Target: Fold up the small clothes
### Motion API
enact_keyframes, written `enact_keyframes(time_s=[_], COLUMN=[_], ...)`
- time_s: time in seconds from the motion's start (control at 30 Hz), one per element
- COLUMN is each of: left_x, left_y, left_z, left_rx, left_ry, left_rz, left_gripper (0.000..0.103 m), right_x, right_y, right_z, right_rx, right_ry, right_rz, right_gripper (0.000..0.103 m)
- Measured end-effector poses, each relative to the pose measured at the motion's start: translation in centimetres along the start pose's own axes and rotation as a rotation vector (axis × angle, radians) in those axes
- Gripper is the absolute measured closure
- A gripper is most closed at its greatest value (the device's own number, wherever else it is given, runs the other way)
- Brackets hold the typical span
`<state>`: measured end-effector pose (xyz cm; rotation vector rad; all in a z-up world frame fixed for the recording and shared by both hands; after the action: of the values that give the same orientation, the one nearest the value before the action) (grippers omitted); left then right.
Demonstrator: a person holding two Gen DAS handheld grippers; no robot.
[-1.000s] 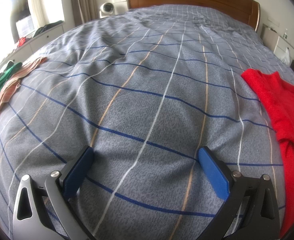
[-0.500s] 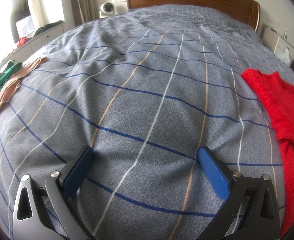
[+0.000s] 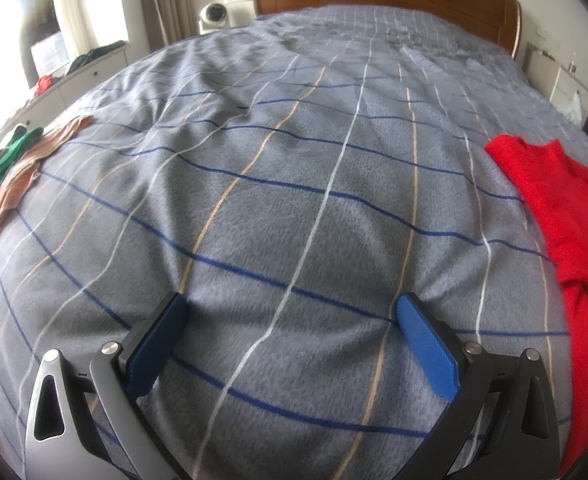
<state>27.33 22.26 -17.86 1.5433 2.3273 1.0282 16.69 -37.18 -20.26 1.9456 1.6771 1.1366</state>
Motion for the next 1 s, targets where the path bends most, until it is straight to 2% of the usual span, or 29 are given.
enact_keyframes(time_s=[0.13,0.27,0.37,0.47,0.53,0.57,0.63,0.7,0.77,0.83,0.87,0.9,0.93,0.97,1.0], left_x=[0.0,0.7,1.8,2.2,1.5,1.0,-0.9,-3.4,-5.1,-6.3,-6.5,-6.5,-6.4,-6.2,-5.9], left_y=[0.2,-0.5,-2.0,-5.4,-9.0,-10.6,-14.0,-16.4,-17.7,-18.9,-19.2,-19.3,-19.3,-19.2,-19.2], left_z=[0.1,-0.9,-4.2,-10.0,-13.7,-15.1,-17.2,-18.5,-18.6,-17.8,-17.4,-17.3,-17.2,-17.1,-17.0], left_rx=[0.014,0.093,0.098,0.084,0.114,0.134,0.186,0.215,0.226,0.263,0.272,0.272,0.269,0.272,0.29], left_ry=[-0.01,-0.059,-0.132,-0.277,-0.407,-0.459,-0.534,-0.574,-0.572,-0.544,-0.532,-0.525,-0.516,-0.51,-0.525], left_rz=[-0.004,-0.009,0.014,0.083,0.14,0.163,0.223,0.296,0.353,0.368,0.358,0.346,0.328,0.311,0.29], left_gripper=[0.0,0.001,0.001,0.001,0.001,0.001,0.002,0.01,0.033,0.04,0.04,0.042,0.051,0.071,0.084], right_x=[0.0,0.0,0.0,0.4,2.0,3.7,6.0,8.9,10.4,11.5,11.6,11.5,11.2,11.0,10.9], right_y=[0.0,0.0,0.4,1.5,1.9,1.7,0.3,-3.2,-5.7,-8.0,-9.0,-9.5,-10.0,-10.4,-10.6], right_z=[0.0,0.0,0.2,-1.3,-4.1,-5.8,-7.5,-8.1,-8.0,-7.3,-6.6,-6.2,-5.6,-5.2,-4.8], right_rx=[0.0,0.002,0.04,0.12,0.134,0.167,0.246,0.41,0.497,0.572,0.597,0.603,0.61,0.618,0.623], right_ry=[0.0,0.001,0.006,0.022,0.154,0.246,0.332,0.436,0.464,0.46,0.445,0.435,0.43,0.428,0.421], right_rz=[0.0,-0.001,0.003,0.05,0.1,0.096,0.072,0.047,0.018,-0.01,-0.012,0.003,0.037,0.063,0.075], right_gripper=[0.009,0.008,0.008,0.009,0.009,0.009,0.009,0.009,0.012,0.021,0.027,0.029,0.029,0.031,0.04])
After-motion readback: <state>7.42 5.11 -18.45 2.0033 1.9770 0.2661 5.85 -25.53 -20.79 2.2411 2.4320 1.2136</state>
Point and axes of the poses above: each gripper's, at about its wrist camera, not at the fingertips, and z roughly the way its jaws point, x to its left, y to its top, the point moved 4 cm from there along z, roughly the way its jaws point, and after that the axes turned 13 degrees about y, right-handed, at the moved point
